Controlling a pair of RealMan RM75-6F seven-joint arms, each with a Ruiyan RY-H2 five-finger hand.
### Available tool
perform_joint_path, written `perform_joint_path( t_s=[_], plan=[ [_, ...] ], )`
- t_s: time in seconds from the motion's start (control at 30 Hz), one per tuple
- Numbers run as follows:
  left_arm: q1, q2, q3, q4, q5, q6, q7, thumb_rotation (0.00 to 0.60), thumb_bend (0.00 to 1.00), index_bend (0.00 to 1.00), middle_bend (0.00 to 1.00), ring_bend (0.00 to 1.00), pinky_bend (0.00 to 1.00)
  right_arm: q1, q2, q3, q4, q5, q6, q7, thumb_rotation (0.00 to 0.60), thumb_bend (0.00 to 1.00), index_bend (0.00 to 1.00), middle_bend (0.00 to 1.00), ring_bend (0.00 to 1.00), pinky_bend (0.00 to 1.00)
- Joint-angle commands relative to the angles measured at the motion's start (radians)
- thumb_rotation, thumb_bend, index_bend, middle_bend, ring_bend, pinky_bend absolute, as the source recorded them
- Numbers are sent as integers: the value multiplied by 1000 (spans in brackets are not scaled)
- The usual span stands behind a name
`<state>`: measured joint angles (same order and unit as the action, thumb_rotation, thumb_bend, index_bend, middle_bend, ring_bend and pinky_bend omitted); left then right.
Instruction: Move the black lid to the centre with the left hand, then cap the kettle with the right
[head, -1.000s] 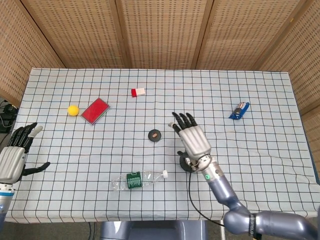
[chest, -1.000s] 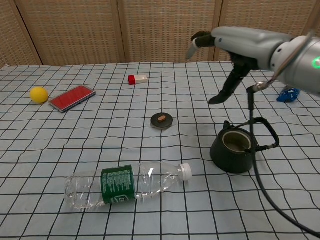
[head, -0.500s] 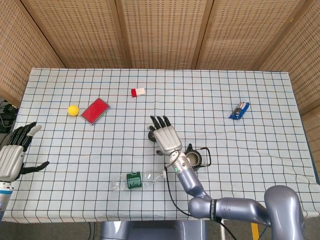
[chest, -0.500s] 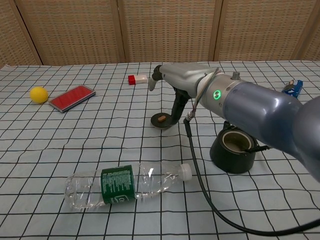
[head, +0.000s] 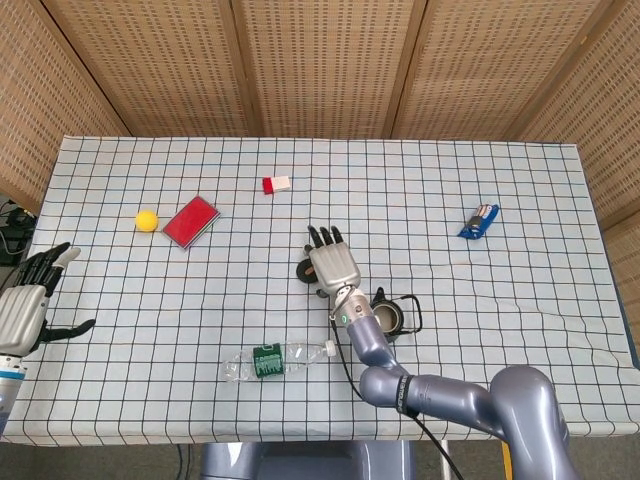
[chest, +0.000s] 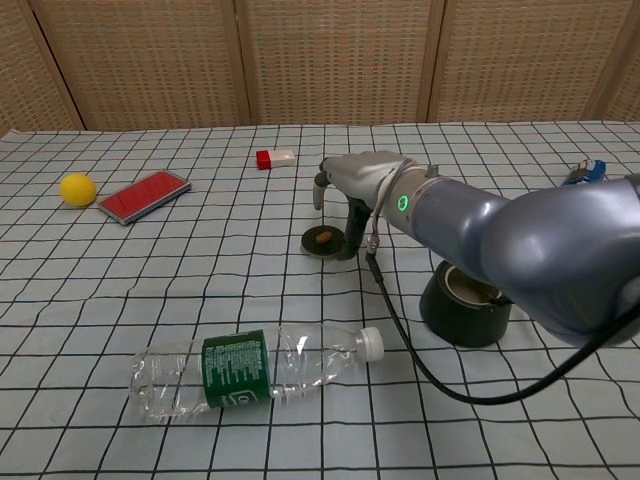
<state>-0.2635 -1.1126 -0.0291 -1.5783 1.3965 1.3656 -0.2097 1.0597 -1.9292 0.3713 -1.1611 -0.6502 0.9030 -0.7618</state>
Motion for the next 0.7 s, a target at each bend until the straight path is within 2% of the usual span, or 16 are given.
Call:
perform_joint_path(
  t_s=[0.03, 0.37, 0.7],
  plan=[
    [-2, -1, -4, 2, -4, -13, 1, 600, 101, 26, 0, 0, 0, 15, -12, -1, 23, 10, -14, 3, 600, 324, 308, 44, 0, 0],
    [-1, 1, -13, 3, -4, -43, -4, 600, 101, 26, 0, 0, 0, 48, -46, -10, 114, 26, -53, 13, 600, 332, 290, 40, 0, 0],
    [1, 4, -19, 1, 4, -59, -11, 600, 101, 30, 0, 0, 0, 68, -73, -17, 169, 22, -71, 26, 600, 416, 311, 42, 0, 0]
  ],
)
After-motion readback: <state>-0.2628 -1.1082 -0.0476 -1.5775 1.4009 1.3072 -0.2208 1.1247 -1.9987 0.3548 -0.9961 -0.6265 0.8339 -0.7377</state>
